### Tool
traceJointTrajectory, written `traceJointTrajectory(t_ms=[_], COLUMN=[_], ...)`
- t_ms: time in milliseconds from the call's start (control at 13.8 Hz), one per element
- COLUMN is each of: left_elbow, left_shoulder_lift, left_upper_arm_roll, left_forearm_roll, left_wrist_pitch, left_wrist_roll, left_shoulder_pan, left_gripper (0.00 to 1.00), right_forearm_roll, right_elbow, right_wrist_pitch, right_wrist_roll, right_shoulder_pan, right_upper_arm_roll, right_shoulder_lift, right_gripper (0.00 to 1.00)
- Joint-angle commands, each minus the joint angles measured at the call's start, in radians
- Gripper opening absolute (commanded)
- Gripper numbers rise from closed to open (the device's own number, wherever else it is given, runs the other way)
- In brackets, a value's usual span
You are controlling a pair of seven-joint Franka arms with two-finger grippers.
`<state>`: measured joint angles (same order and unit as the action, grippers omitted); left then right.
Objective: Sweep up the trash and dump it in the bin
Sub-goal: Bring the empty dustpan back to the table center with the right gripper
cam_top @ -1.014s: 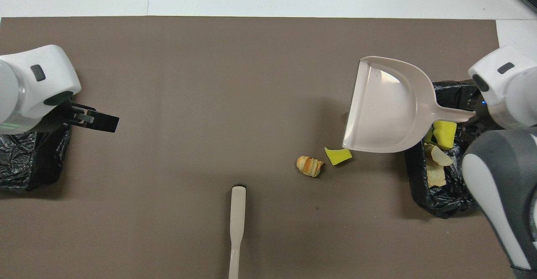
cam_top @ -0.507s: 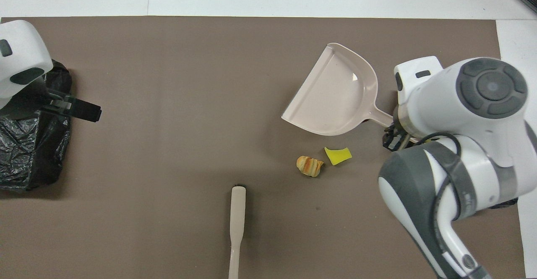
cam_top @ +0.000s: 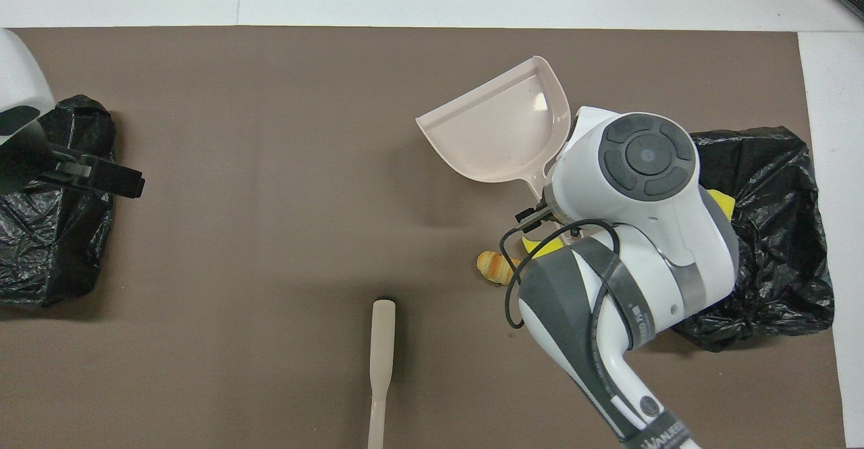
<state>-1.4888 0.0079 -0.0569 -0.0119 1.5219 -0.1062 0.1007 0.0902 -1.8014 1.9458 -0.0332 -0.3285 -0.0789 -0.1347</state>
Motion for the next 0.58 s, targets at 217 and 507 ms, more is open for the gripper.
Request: traceJointTrajectory(t_ms=[217,507], left_elbow=[0.005,0.008], left_shoulder_lift=[-0.010,-0.009], left_upper_arm_roll=[0.034,0.037], left_forearm_roll=[0.009,0.012], left_wrist_pitch=[-0.054,-0.080], left_wrist_roll=[0.094,0.106], left_shoulder_pan=[0.039,0.040], left_gripper=[1.00,1.00], right_forearm_roll=[-0.029,-0.027], right_elbow=[0.273,0.488], right_wrist_pitch=[-0.016,-0.018], right_wrist_roll=[-0.391,-0.606], right_shoulder_pan=[-0.128,-0.213], right_upper_arm_roll=[0.005,0.005], right_shoulder_lift=[-0.258,-0.462], right_gripper=[0.00,0.00])
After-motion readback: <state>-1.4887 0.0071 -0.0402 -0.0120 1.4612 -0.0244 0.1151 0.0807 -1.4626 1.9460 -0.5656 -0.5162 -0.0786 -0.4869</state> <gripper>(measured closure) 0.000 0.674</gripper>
